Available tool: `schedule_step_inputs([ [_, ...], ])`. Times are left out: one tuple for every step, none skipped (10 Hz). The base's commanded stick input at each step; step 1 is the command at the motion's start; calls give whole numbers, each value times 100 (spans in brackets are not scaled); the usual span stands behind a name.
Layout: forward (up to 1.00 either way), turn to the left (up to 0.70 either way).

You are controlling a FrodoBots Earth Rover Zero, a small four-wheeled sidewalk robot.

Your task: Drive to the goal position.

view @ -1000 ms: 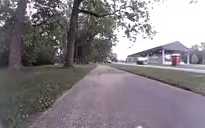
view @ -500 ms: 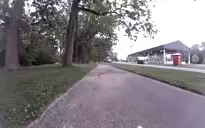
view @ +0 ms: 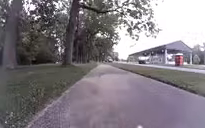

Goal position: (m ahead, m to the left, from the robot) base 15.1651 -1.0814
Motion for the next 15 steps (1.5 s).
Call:
schedule_step_inputs([
  [70, 1],
  [70, 1],
  [70, 1],
  [70, 0],
  [70, 0],
  [70, 0],
  [70, 0],
  [70, 0],
  [70, 0],
  [70, 0],
  [70, 0],
  [70, 0],
  [70, 0],
  [70, 0],
  [69, 0],
])
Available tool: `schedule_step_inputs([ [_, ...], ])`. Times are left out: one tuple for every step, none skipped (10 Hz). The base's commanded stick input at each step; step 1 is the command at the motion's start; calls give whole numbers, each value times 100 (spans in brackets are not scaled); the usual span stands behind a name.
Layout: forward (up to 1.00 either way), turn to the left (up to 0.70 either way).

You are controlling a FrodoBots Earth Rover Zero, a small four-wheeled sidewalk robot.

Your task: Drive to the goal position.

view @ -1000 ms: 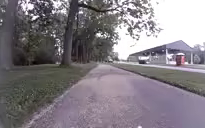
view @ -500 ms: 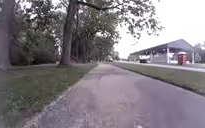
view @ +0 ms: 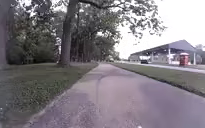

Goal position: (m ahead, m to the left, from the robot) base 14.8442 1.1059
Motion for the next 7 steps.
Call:
schedule_step_inputs([
  [63, 0],
  [49, 0],
  [37, 0],
  [37, 0],
  [37, 0],
  [37, 0],
  [37, 0],
])
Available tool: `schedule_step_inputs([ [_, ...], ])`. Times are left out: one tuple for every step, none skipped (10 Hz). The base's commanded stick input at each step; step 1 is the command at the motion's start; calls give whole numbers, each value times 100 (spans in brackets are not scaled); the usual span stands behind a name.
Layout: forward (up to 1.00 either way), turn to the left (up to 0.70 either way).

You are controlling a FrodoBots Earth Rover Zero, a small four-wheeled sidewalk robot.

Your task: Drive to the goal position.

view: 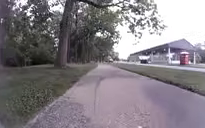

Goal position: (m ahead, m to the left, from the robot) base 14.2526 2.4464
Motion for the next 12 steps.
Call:
schedule_step_inputs([
  [68, 0],
  [68, 0],
  [68, 0],
  [68, 0],
  [68, 0],
  [70, 0],
  [70, 0],
  [70, 0],
  [70, 0],
  [70, 0],
  [70, 0],
  [70, 0],
])
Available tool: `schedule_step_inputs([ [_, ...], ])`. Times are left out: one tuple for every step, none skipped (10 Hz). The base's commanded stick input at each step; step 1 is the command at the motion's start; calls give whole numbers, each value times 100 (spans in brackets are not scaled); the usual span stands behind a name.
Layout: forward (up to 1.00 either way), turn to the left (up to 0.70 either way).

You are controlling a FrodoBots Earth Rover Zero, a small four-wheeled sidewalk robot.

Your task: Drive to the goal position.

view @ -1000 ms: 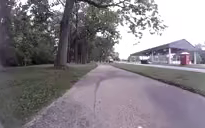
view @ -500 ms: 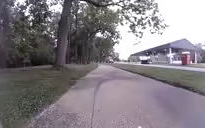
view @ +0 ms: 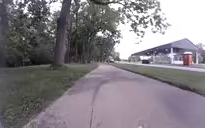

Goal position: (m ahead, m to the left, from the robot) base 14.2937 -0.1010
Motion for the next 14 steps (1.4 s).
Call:
schedule_step_inputs([
  [70, 0],
  [70, 0],
  [70, 0],
  [70, 0],
  [70, 0],
  [70, 0],
  [70, 0],
  [70, 0],
  [70, 0],
  [70, 0],
  [70, 0],
  [70, 0],
  [70, 0],
  [70, 0],
])
